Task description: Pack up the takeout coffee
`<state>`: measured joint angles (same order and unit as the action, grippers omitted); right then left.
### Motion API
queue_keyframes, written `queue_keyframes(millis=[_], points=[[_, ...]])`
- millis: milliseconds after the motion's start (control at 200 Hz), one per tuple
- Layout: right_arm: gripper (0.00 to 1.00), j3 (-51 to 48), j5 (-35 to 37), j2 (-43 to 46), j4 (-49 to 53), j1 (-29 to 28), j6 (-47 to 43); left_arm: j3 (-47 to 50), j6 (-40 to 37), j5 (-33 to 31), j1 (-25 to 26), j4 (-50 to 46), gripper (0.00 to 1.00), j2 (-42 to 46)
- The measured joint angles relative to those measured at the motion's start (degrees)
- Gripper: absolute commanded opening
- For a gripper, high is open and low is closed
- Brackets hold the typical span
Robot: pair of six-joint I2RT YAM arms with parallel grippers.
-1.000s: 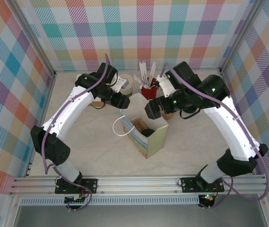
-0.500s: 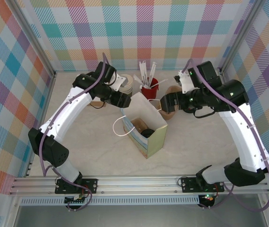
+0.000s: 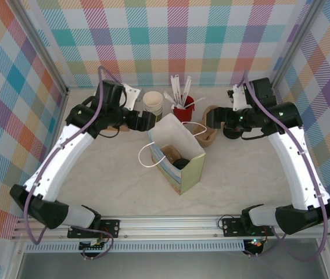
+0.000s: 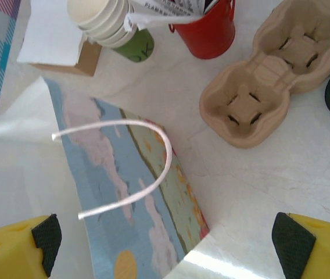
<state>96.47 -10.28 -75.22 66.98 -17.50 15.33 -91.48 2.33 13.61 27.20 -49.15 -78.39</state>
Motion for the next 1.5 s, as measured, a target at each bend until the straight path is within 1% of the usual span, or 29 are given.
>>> queue_keyframes(millis=[180, 380, 545, 715, 890, 1080, 1230, 1500], points=[[0.94, -2.58, -0.52, -2.03, -6.36, 2.19, 1.64, 7.96, 3.37, -4.85, 0.00, 5.86, 0.90, 8.72], [0.93, -4.96, -0.55, -6.84, -12.76, 3.67, 3.96, 17.00, 7.63, -12.44, -0.04, 10.38, 0.91, 17.51], [0.93, -5.75, -0.79, -10.93, -17.49, 3.98, 6.16, 22.77, 10.91, -18.10, -0.04, 10.67, 0.92, 22.73], [0.93, -5.66, -0.94, -15.74, -20.96, 3.98, 7.72, 25.77, 13.22, -22.03, -0.04, 10.16, 0.92, 26.62], [0.93, -5.07, -0.98, -20.72, -22.86, 4.09, 8.37, 29.18, 14.99, -23.52, -0.04, 10.10, 0.94, 30.64], [0.91, -3.87, -0.87, -24.57, -25.59, 4.09, 9.38, 30.34, 16.33, -24.44, -0.04, 10.10, 0.95, 32.37], [0.80, 0.11, -0.90, -28.89, -27.12, 4.42, 10.38, 30.34, 16.37, -24.85, -0.04, 10.12, 0.95, 32.76], [0.69, 7.80, -0.72, -37.20, -28.15, 4.74, 12.41, 30.34, 16.44, -25.31, -0.04, 10.10, 0.95, 32.76]])
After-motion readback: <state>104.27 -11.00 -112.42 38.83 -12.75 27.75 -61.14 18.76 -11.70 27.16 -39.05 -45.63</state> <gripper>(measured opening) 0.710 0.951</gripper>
